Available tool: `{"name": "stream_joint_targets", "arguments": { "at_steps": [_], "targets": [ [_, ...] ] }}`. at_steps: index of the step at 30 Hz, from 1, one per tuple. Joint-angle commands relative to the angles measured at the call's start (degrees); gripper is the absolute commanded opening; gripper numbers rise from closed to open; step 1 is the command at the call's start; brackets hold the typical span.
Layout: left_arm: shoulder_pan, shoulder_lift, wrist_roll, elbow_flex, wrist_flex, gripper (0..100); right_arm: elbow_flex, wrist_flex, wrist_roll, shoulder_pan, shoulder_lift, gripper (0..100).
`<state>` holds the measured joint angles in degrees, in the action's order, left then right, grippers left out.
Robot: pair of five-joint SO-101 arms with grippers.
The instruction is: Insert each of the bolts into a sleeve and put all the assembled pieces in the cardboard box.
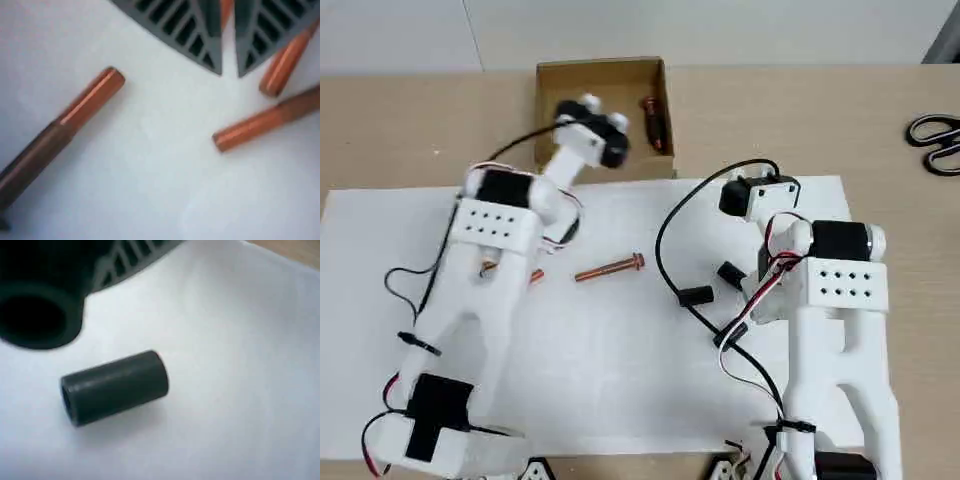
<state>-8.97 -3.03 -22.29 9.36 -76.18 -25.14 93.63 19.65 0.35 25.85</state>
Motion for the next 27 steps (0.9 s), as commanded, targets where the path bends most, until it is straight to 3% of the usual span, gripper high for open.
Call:
{"name": "stream_joint_targets", "arguments": {
  "at_steps": [1, 8, 23, 27],
  "targets": [
    [-2.02, 1.58, -3.60, -2.51, 3.34, 1, 1.05, 0.75, -0.35, 0.40, 1.89, 0.4],
    [-2.55, 11.78, -4.75, -5.23, 4.22, 1, 1.05, 0.75, -0.26, 0.40, 1.89, 0.4],
    [-9.05, 18.55, -4.57, -5.93, 3.78, 1, 1.05, 0.75, -0.26, 0.40, 1.89, 0.4],
    [-10.11, 18.64, -4.57, -5.93, 4.75, 5, 1.05, 0.57, -0.26, 0.40, 1.89, 0.4]
  ]
}}
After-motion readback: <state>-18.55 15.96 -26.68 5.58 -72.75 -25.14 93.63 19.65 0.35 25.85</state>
